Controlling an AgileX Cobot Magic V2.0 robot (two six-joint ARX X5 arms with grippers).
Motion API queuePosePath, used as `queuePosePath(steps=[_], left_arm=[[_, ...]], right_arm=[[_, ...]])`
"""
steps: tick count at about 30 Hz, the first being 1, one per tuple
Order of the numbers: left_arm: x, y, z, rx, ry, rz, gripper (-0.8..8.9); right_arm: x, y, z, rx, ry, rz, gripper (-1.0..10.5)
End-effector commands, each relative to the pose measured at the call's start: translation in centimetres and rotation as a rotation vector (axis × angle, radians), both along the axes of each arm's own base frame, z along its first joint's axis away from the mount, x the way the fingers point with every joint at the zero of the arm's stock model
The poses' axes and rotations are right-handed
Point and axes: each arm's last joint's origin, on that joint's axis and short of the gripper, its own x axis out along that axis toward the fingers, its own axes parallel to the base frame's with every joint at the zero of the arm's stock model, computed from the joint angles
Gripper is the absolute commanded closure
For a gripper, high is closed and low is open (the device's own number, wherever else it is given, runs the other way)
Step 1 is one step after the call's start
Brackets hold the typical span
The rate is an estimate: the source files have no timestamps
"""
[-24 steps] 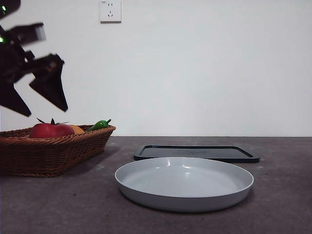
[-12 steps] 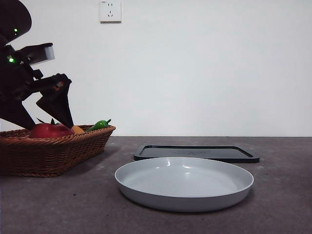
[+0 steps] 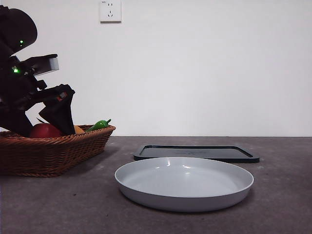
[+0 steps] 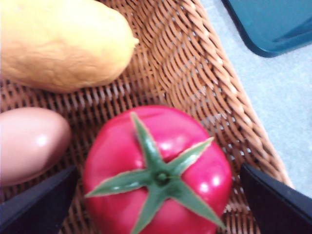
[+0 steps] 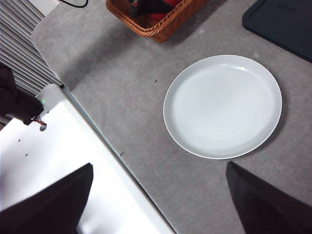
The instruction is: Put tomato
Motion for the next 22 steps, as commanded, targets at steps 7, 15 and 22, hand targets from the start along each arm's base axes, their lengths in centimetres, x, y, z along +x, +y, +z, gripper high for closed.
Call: queuePosePath(steps=[7, 15, 22], left_arm=[[0.5, -0.3, 0.1, -0.002, -0.007, -0.002, 4.95], [0.5, -0.3, 1.8, -0.010, -0.043, -0.001, 5.06], [-0.6, -1.0, 7.4, -0.104, -0.143, 0.000, 5.06]], right_arm=[[0.1, 0.1, 0.5, 0.009, -0.019, 0.007, 5.1], [0.1, 0.1, 0.5, 0.009, -0.019, 0.007, 5.1], [0.1, 0.1, 0.5, 0.009, -0.020, 0.007, 5.1]])
